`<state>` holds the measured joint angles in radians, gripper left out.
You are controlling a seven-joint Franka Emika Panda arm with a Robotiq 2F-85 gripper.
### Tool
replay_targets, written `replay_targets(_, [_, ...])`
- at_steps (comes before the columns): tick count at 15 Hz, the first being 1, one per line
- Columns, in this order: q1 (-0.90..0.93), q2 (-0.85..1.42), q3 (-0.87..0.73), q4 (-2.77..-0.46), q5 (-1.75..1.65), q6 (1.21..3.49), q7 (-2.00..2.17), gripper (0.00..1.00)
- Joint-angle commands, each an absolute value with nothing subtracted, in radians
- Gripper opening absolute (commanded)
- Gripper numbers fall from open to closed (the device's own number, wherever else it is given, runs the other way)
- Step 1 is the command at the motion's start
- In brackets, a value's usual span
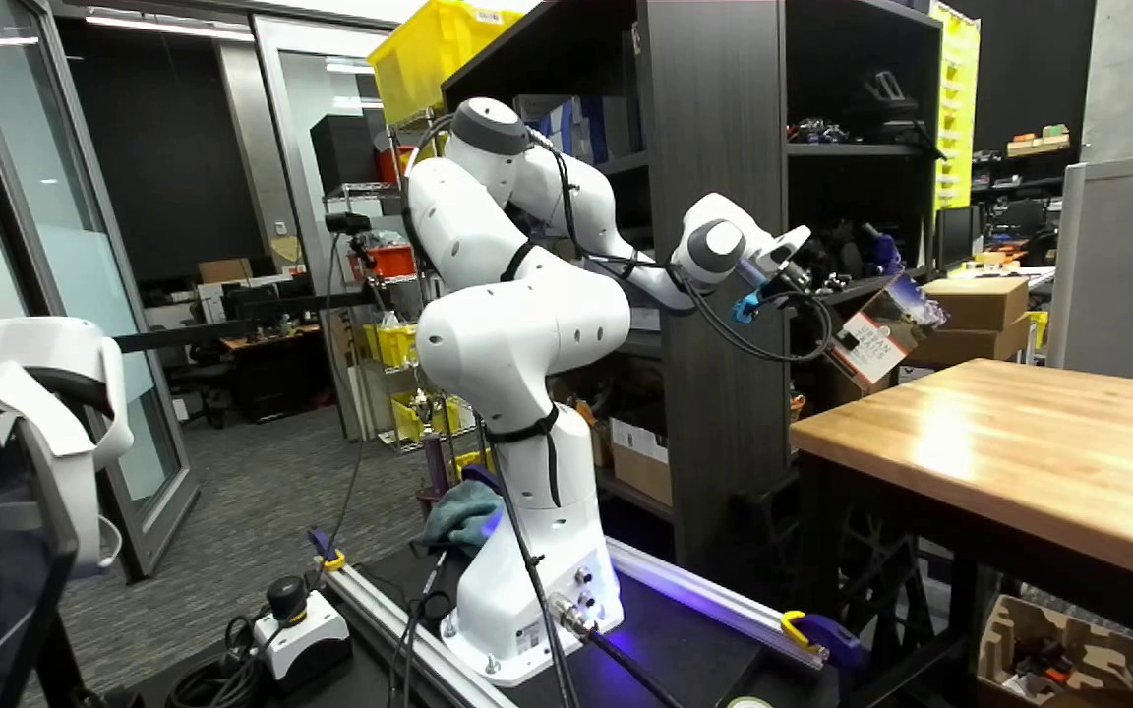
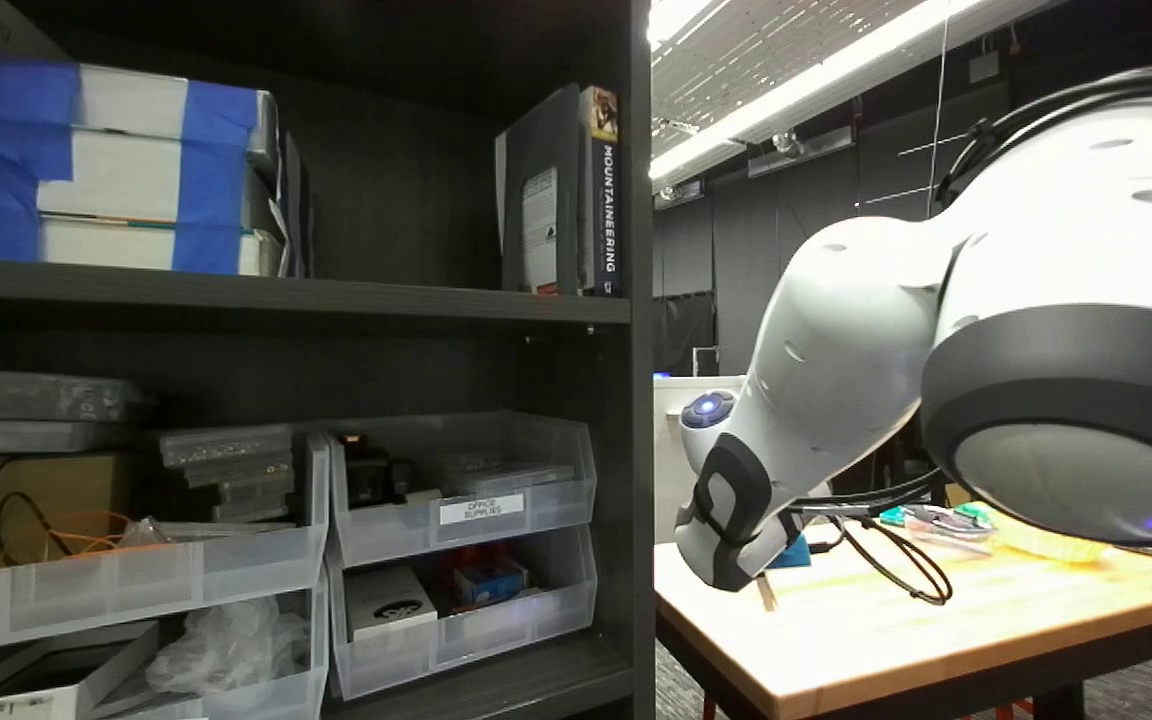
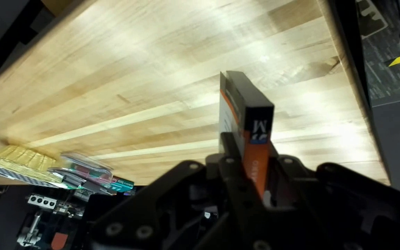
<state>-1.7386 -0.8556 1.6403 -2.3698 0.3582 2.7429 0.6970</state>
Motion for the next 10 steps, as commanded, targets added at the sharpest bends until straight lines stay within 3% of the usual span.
replay_targets(1, [-1.728, -0.849, 1.608, -2.368, 0.322, 2.740, 0.702, 0.04])
replay_targets(10, [-1.726, -0.884, 1.581, -2.369, 0.227, 2.740, 0.687, 0.04])
